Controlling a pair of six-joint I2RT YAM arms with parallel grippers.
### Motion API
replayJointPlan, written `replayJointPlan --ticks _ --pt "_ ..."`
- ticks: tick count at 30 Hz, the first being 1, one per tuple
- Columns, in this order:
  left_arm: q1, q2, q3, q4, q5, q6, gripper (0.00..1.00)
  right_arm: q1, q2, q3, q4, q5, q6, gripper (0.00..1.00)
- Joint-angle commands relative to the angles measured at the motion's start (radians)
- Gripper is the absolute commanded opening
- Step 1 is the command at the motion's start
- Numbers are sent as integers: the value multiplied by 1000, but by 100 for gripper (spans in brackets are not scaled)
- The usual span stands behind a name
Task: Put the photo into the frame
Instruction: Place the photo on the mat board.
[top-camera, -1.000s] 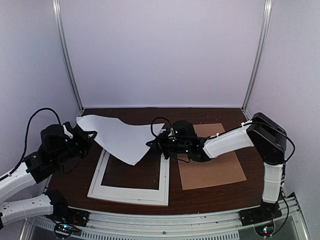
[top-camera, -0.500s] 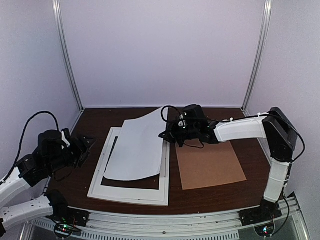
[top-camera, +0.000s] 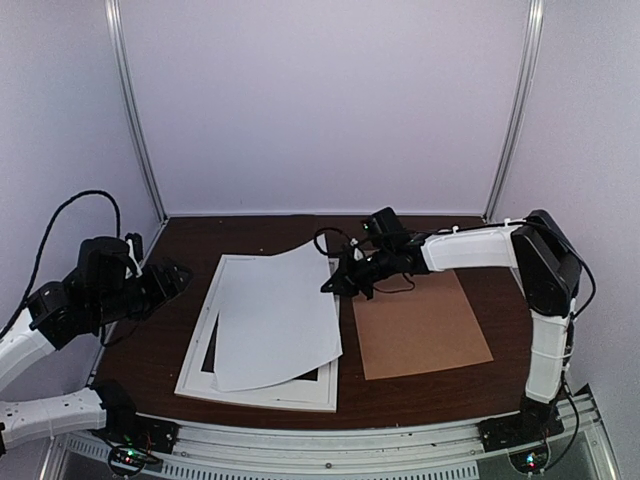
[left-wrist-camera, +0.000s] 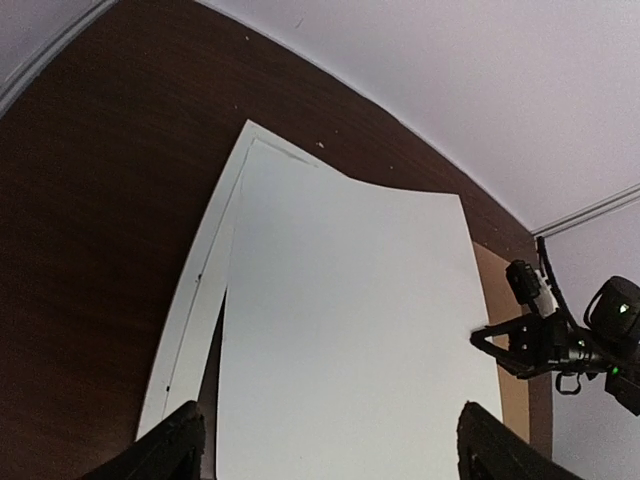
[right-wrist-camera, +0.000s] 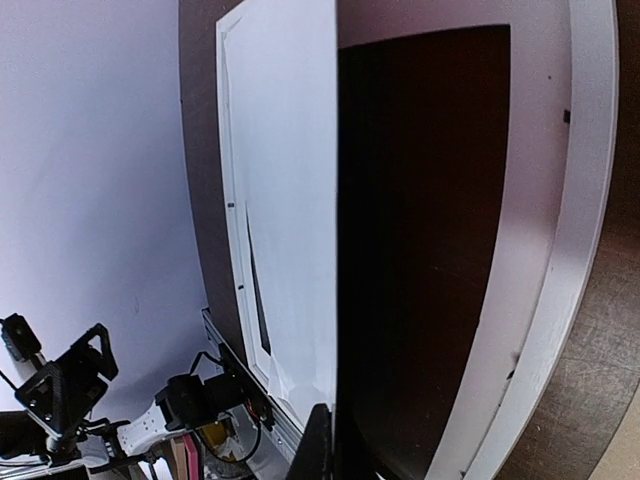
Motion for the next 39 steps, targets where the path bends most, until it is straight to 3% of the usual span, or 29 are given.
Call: replayJointPlan --ticks 1,17,39 --pt "4 73 91 -39 -87 187 88 16 8 6 2 -67 -14 0" --pt "6 195 104 -21 -158 308 89 84 -15 -193 390 117 262 0" --pt "6 296 67 29 -162 336 89 88 -98 -257 421 184 281 0"
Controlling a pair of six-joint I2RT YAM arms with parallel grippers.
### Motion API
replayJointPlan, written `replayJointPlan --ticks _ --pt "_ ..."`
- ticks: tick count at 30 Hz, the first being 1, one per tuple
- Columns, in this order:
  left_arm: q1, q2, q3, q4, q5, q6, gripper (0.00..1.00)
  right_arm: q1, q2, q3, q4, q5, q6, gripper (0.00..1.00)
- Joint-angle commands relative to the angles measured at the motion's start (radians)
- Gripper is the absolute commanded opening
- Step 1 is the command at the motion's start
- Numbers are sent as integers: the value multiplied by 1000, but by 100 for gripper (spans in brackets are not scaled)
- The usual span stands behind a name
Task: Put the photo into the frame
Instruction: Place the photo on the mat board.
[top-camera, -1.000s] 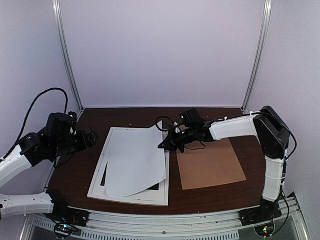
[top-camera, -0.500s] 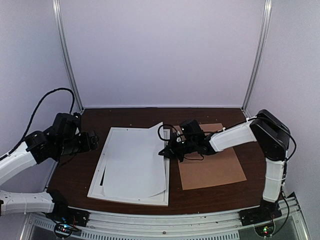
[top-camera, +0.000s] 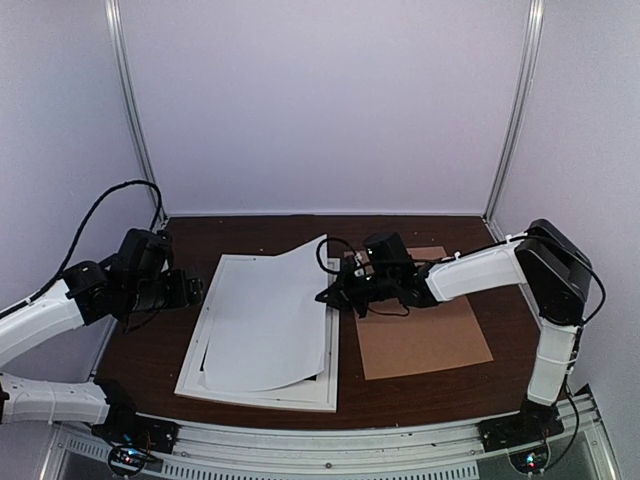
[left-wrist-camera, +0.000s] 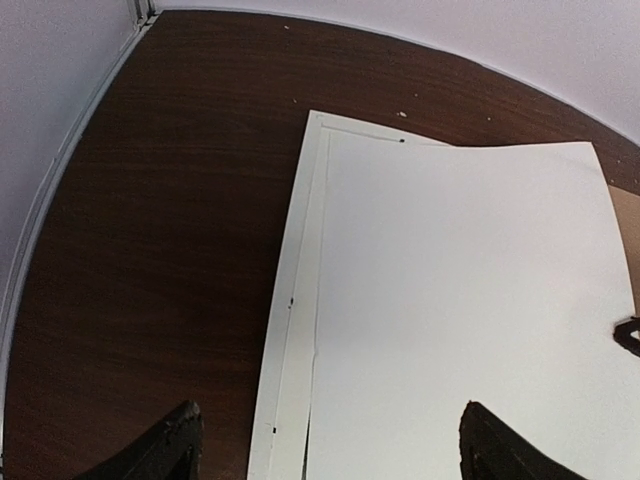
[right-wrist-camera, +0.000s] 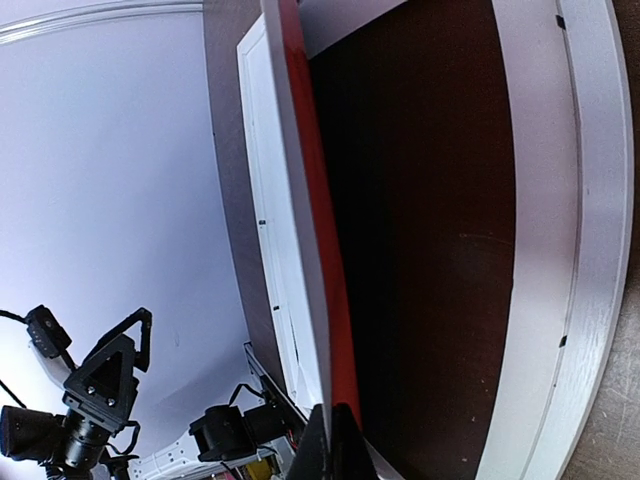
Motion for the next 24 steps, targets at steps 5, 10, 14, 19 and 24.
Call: replayJointPlan --ticks 5,10,14,19,24 --pt "6 43 -23 74 -15 27 90 11 -2 -78 228 67 121 0" --pt "6 76 -28 87 -1 24 90 23 31 -104 340 68 194 0" --pt "6 83 -31 92 4 21 90 43 31 -79 307 72 180 0" --pt "7 80 -32 91 0 24 90 65 34 -27 196 84 120 0" --pt "8 83 -33 90 1 29 90 66 35 5 122 101 61 0"
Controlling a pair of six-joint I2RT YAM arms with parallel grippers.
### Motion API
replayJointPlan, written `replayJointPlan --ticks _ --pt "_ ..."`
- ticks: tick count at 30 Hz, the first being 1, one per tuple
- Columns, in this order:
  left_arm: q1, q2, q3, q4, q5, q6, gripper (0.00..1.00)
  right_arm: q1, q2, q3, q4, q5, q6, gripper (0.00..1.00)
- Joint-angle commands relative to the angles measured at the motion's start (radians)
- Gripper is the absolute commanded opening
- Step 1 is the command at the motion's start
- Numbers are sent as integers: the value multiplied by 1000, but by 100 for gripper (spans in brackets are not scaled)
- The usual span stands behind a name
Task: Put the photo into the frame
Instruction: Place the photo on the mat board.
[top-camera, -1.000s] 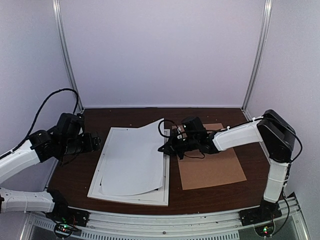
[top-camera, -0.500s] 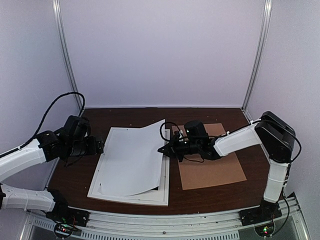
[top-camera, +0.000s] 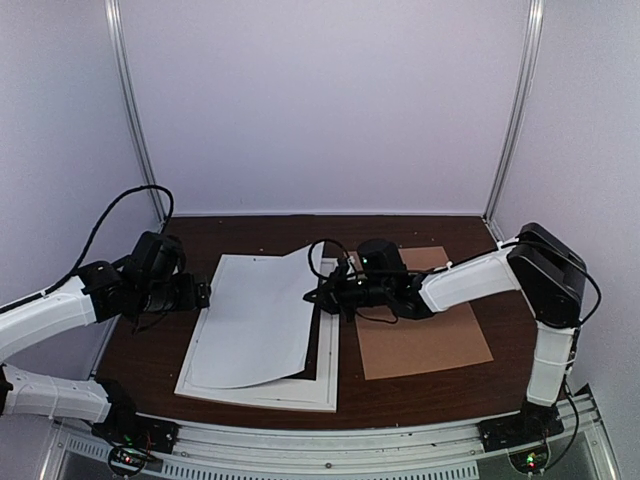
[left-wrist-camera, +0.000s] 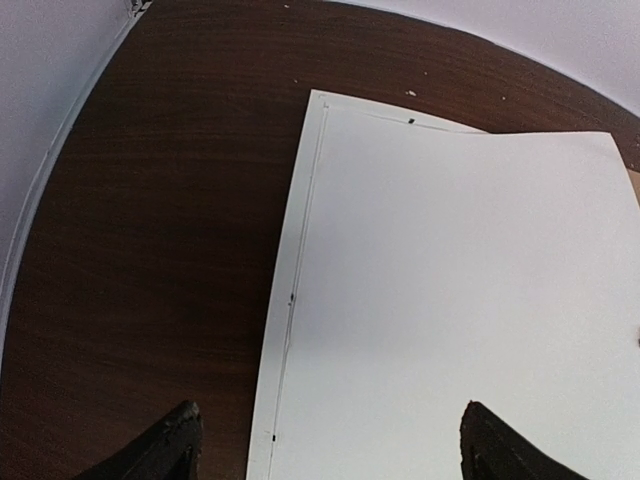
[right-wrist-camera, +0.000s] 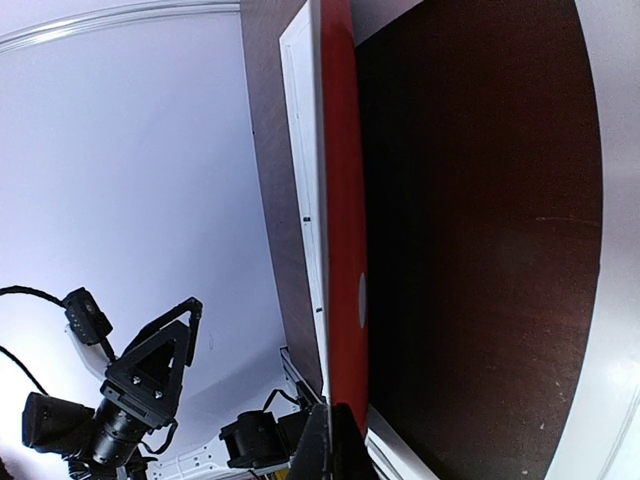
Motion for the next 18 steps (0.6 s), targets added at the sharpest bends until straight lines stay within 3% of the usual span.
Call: replayJointPlan --ticks 1,11,18 --pt "7 0 -14 41 -1 20 90 6 16 42 -80 46 -72 0" --pt "7 10 -17 47 -3 30 90 4 54 73 -131 45 -123 0" --pt "7 16 -25 52 -1 32 90 3 71 113 -198 39 -182 9"
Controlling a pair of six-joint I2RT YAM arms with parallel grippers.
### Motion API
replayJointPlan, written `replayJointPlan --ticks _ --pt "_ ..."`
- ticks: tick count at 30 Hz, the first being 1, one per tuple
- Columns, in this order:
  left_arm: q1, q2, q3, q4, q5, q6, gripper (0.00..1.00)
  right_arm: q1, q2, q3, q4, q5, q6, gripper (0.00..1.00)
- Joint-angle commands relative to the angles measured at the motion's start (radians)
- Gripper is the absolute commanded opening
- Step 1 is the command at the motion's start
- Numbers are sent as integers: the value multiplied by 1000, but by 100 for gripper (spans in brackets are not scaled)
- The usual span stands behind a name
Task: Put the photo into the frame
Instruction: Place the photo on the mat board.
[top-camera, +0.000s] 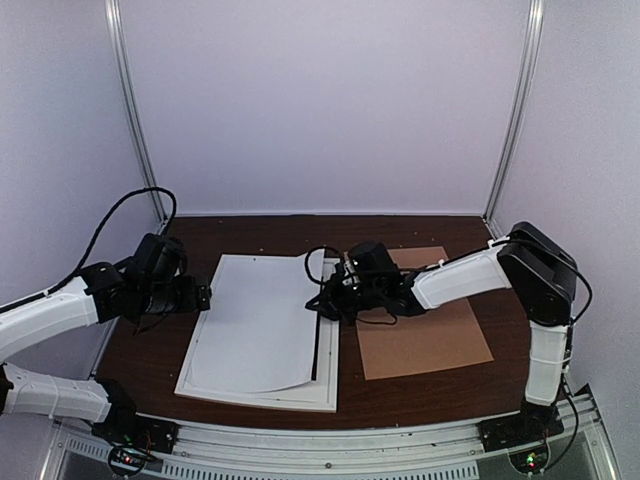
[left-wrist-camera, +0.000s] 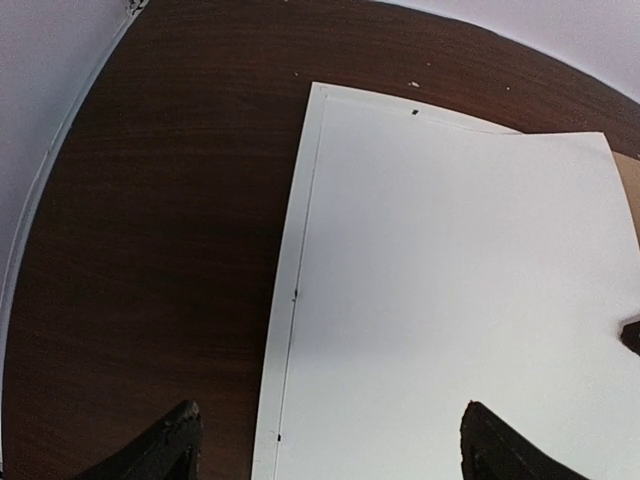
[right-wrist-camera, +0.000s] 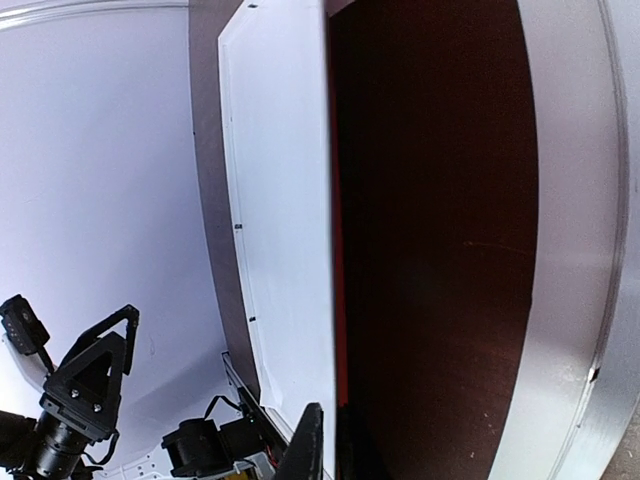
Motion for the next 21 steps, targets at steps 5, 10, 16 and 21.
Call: replayJointPlan --ticks 5,10,16,21 --pt "6 10 -13 46 -2 19 90 -1 25 69 -78 17 -78 16" --pt "6 14 -16 49 -2 22 91 -2 27 89 -147 36 -123 29" --pt "6 23 -18 50 -2 26 91 -1 14 119 -268 81 -198 39" --pt "8 32 -24 56 -2 27 91 -1 4 144 -354 118 -254 45"
